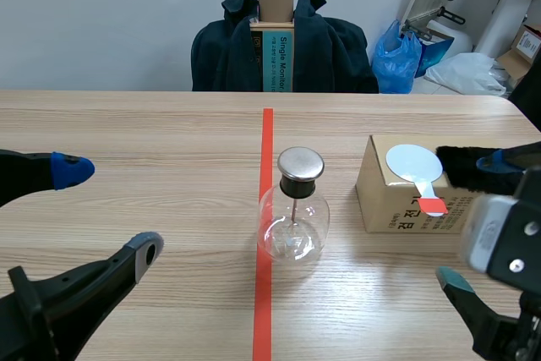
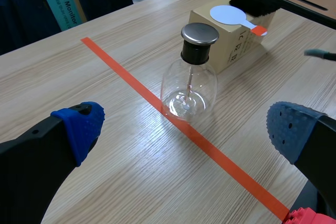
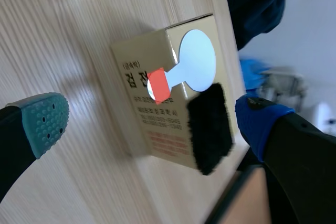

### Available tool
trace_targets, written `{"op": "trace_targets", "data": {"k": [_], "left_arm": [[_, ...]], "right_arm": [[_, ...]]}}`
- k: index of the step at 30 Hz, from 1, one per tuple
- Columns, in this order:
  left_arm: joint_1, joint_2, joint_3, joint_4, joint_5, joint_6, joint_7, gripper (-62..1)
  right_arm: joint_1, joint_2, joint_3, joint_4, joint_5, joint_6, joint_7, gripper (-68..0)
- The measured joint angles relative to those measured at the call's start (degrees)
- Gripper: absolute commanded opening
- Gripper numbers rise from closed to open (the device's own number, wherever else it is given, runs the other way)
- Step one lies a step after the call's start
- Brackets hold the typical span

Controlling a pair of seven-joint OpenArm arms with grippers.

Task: Do the electroscope experiment.
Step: 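Pick up the white charging plate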

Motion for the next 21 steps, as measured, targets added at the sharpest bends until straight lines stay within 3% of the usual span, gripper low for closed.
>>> {"op": "trace_targets", "data": {"k": [2, 5, 8, 10, 14, 21], "left_arm": [[0.02, 0.0, 0.0, 0.0, 0.0, -0.02, 0.0, 1.4], [0.0, 0.0, 0.0, 0.0, 0.0, -0.02, 0.0, 1.4], [0.0, 0.0, 0.0, 0.0, 0.0, 0.0, 0.0, 1.4], [0.02, 0.0, 0.0, 0.0, 0.0, -0.02, 0.02, 1.4], [0.02, 0.0, 0.0, 0.0, 0.02, -0.02, 0.0, 1.4], [0.02, 0.0, 0.0, 0.0, 0.04, -0.02, 0.0, 1.4]], "right_arm": [[-0.02, -2.21, -1.64, 0.0, -10.86, -4.85, -0.02, 0.4], [-0.02, -4.66, -3.98, -0.46, -21.27, -14.6, 0.61, 0.4], [0.0, -5.18, -6.1, -3.39, -25.77, -25.14, 1.75, 0.4], [0.15, -5.16, -7.34, -6.8, -28.26, -30.27, 1.75, 0.4], [2.01, -5.16, -9.11, -16.13, -29.9, -37.05, 1.73, 0.4], [12.5, -5.16, -14.34, -31.61, -29.68, -43.06, -1.09, 0.4]]}}
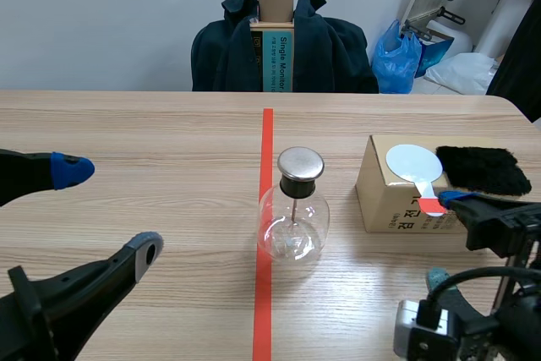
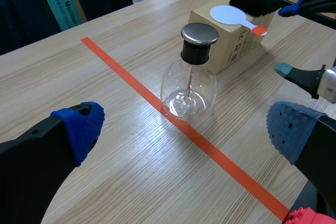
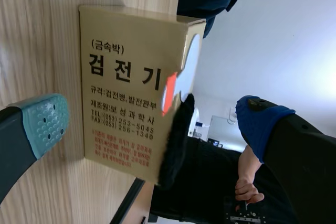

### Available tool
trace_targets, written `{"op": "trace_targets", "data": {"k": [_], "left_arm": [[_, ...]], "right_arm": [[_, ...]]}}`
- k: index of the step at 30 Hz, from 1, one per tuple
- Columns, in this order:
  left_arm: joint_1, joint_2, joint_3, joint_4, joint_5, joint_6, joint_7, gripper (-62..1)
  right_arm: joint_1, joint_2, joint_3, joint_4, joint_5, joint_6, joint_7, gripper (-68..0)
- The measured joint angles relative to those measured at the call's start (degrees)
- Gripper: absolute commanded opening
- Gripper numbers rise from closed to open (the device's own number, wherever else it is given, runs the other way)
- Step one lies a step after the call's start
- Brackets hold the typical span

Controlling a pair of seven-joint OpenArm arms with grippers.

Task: Do the electroscope experiment.
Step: 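Pick up the white charging plate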

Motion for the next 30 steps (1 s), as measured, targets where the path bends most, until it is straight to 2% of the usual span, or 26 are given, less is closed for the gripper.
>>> {"op": "trace_targets", "data": {"k": [3, 8, 13, 30], "left_arm": [[0.0, 0.0, 0.0, 0.0, 0.0, 0.0, 0.0, 1.4], [-0.02, 0.0, 0.0, 0.0, 0.04, 0.02, 0.0, 1.4], [-0.02, 0.0, 0.0, 0.0, 0.15, 0.0, 0.0, 1.4], [0.0, 0.0, 0.0, 0.0, 0.15, 0.0, 0.0, 1.4]], "right_arm": [[3.93, -0.07, -2.45, -4.37, 0.02, -2.16, -1.7, 0.4], [8.0, -1.14, -4.46, -7.48, 1.9, -2.29, -4.98, 0.4], [10.54, -1.36, -6.51, -7.96, 5.09, -2.32, -5.88, 0.4], [11.26, -1.31, -6.75, -7.96, 5.2, -2.27, -8.17, 0.4]]}}
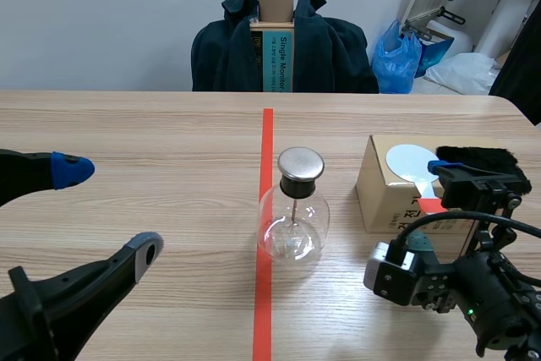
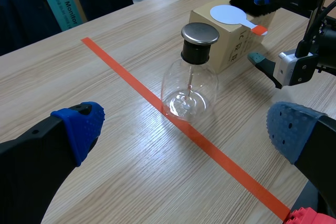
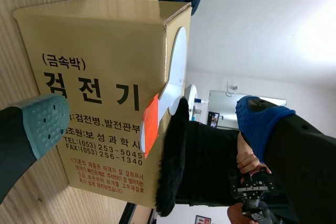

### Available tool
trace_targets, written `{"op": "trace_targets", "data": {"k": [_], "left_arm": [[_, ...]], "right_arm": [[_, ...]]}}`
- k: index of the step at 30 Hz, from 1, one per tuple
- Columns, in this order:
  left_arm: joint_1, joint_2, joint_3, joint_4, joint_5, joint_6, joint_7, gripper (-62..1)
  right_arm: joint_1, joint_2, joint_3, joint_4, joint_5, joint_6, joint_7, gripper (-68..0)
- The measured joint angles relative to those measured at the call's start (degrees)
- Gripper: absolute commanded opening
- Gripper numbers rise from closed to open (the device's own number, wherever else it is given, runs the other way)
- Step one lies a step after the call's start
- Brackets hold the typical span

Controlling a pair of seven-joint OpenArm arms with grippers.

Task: Do the electroscope experiment.
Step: 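Pick up the white charging plate, then bring the plate to the electroscope and point at the metal foil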

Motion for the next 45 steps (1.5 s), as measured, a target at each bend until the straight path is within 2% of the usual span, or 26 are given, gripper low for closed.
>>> {"op": "trace_targets", "data": {"k": [1, 3, 8, 10, 20, 23, 27, 33, 35, 38, 39, 42, 44, 45], "left_arm": [[0.0, 0.0, 0.0, 0.0, 0.0, 0.0, 0.0, 1.4], [0.0, 0.0, 0.0, 0.0, 0.0, 0.0, 0.0, 1.4], [0.0, 0.0, 0.0, 0.0, 0.0, 0.0, 0.0, 1.4], [0.0, 0.0, 0.0, 0.0, 0.0, 0.0, 0.0, 1.4], [0.0, 0.0, 0.0, 0.0, 0.0, 0.02, -0.72, 1.4], [0.0, 0.0, 0.0, 0.0, 0.0, 0.0, -0.72, 1.4], [-0.02, 0.0, 0.0, 0.0, 0.0, 0.0, -0.7, 1.4], [-0.02, 0.0, 0.0, 0.0, 0.0, 0.07, -0.7, 1.4], [-0.02, 0.0, 0.0, 0.0, 0.0, 0.44, -0.68, 1.4], [-0.68, 0.0, 0.02, -0.11, -0.02, 0.42, 1.81, 1.4], [-1.55, 0.0, 0.04, -0.48, 0.07, 0.24, 4.66, -4.3], [-5.81, -0.04, 0.04, -3.58, 0.02, 0.02, 9.97, -37.0], [-9.57, -0.31, 0.28, -7.04, -0.02, -0.52, 11.23, -57.0], [-11.72, -0.35, 0.52, -9.05, 0.04, -1.84, 11.8, -59.2]], "right_arm": [[0.0, 0.0, 0.0, 0.0, 0.0, 0.0, 0.0, 0.4], [0.0, 0.0, 0.0, 0.0, 0.0, 0.0, -0.02, -5.6], [0.0, 0.0, 0.0, 0.0, -0.04, 0.0, -0.9, -31.4], [0.0, 0.0, 0.0, 0.0, -0.04, 0.0, -1.14, -39.0], [0.0, 0.02, 1.42, 0.0, -1.2, -0.02, -0.33, -65.5], [0.0, 0.02, 2.32, 0.11, -1.4, -0.28, 0.55, -66.8], [-0.28, 0.02, 3.37, 1.51, -1.38, -3.45, 0.9, -66.8], [-0.59, 0.02, 4.9, 9.49, -1.36, -11.41, 1.09, -66.8], [-0.59, 0.02, 6.19, 12.31, -1.18, -13.22, 1.09, -66.8], [-0.59, 0.02, 7.54, 15.65, 1.07, -13.27, 1.11, -66.7], [-0.59, 0.04, 7.58, 16.63, 1.38, -13.27, 1.11, -66.7], [-0.59, 0.02, 7.58, 19.58, 2.49, -13.05, 1.6, -66.7], [-0.59, 0.02, 7.87, 21.57, 2.56, -13.05, 1.57, -66.7], [-0.59, 0.02, 8.07, 22.45, 2.56, -13.05, 1.57, -66.7]]}}
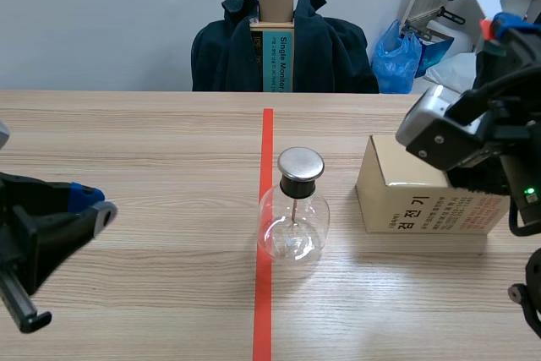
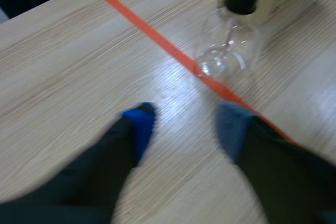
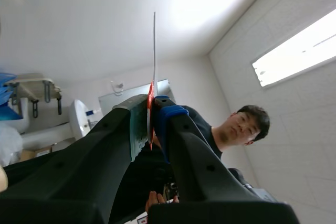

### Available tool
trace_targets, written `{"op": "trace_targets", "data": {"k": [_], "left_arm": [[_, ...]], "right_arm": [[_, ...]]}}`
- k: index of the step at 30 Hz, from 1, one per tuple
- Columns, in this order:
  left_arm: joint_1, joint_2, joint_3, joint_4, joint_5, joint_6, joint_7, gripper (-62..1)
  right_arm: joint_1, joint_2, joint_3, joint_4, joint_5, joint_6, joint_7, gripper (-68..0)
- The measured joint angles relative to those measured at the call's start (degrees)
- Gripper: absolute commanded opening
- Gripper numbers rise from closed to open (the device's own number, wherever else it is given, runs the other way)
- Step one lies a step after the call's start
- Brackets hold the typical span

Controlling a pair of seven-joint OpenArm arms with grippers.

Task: Do the electroscope experiment.
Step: 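Bring the plate to the electroscope and point at the metal foil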

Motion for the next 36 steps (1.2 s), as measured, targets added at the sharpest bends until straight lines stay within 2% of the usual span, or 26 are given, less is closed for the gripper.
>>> {"op": "trace_targets", "data": {"k": [4, 8, 14, 18, 20, 23, 28, 33, 36], "left_arm": [[-9.18, -0.26, 3.74, -9.33, 0.17, -6.43, -2.01, -58.2], [-18.16, 1.44, 8.24, -19.61, 0.79, -9.09, -6.73, -58.2], [-28.13, 6.43, 16.24, -34.1, 10.47, -11.17, -15.54, -58.1], [-31.34, 9.99, 22.03, -41.38, 17.14, -11.34, -22.01, -58.1], [-32.41, 11.74, 24.22, -44.15, 18.71, -11.26, -23.63, -58.2], [-33.77, 13.97, 26.16, -46.77, 19.1, -10.12, -23.96, -58.2], [-35.17, 15.89, 27.21, -48.22, 21.29, -5.66, -27.43, -58.1], [-35.47, 16.48, 28.39, -48.43, 21.24, -4.76, -27.52, -58.1], [-35.47, 16.55, 28.39, -48.43, 21.24, -4.76, -27.58, -58.1]], "right_arm": [[0.0, 0.0, 0.24, 3.13, 0.0, 0.0, -0.02, -66.7], [0.0, 0.0, 0.24, 5.64, 0.0, 0.0, -0.28, -66.7], [0.0, 0.0, 0.24, 7.74, 0.0, 0.02, -0.28, -66.7], [0.0, 0.0, 0.24, 8.83, 0.68, 0.02, -0.26, -66.7], [0.0, 0.0, 0.24, 9.6, 1.27, 0.0, -0.22, -66.7], [0.0, 0.0, 0.24, 10.32, 1.46, 0.0, 1.95, -66.7], [0.0, 0.02, 0.24, 10.32, 1.49, 0.44, 5.75, -66.7], [0.02, 0.02, 0.24, 10.32, 2.38, 3.52, 11.98, -66.7], [0.0, 0.02, 0.24, 10.32, 2.16, 9.03, 17.25, -66.7]]}}
